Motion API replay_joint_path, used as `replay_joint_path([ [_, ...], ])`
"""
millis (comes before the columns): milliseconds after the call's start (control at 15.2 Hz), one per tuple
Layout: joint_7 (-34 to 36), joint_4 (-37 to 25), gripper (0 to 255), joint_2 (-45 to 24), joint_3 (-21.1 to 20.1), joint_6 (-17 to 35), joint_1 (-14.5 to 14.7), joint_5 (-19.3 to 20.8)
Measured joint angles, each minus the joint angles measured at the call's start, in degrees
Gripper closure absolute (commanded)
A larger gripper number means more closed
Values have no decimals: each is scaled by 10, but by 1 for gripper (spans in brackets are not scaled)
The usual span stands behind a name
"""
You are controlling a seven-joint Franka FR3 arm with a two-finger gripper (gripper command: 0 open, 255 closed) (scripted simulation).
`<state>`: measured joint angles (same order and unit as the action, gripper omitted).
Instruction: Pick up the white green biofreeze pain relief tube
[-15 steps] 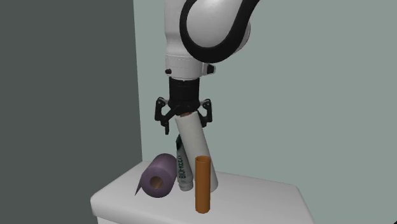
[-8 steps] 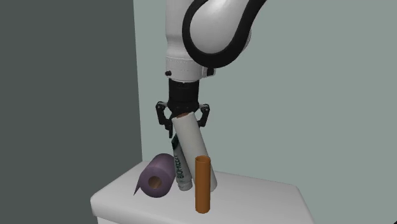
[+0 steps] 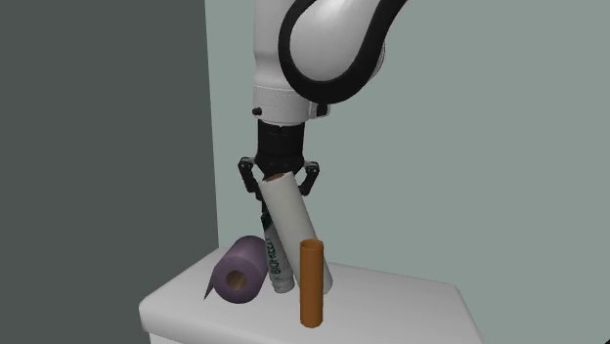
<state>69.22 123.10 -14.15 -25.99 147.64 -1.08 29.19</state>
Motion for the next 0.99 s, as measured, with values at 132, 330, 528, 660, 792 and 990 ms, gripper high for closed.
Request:
replay_joint_path([
  [132,-7,1,255,8,-4,-15,-1,-11],
  [330,-23,-1,255,19,-9,-43,-6,-29],
  [528,-40,-3,255,35,-16,-62,-10,-50],
  [660,-51,-5,255,45,-19,-72,-13,-62],
  [792,-60,-11,255,55,-23,-85,-14,-74],
  [990,-73,-18,255,67,-26,-101,-17,-89],
])
